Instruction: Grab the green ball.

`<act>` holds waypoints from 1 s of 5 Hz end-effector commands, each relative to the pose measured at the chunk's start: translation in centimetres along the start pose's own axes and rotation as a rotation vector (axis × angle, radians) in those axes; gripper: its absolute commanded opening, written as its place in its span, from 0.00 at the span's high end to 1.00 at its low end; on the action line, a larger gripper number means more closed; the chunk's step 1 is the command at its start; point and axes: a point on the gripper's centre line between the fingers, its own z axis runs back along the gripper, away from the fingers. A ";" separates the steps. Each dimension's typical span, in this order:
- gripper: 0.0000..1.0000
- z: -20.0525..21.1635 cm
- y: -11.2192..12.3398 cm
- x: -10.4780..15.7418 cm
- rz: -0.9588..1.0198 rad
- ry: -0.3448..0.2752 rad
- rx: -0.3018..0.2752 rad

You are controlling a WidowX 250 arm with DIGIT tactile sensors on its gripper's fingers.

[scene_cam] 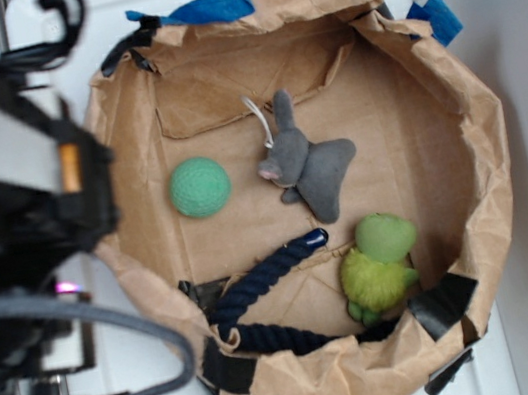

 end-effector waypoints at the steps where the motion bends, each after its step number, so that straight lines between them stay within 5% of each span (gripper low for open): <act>1: 0.00 -2.4 1.8 2.4 -0.026 -0.018 0.011; 5: 0.00 -9.0 4.5 4.5 -0.007 0.092 -0.021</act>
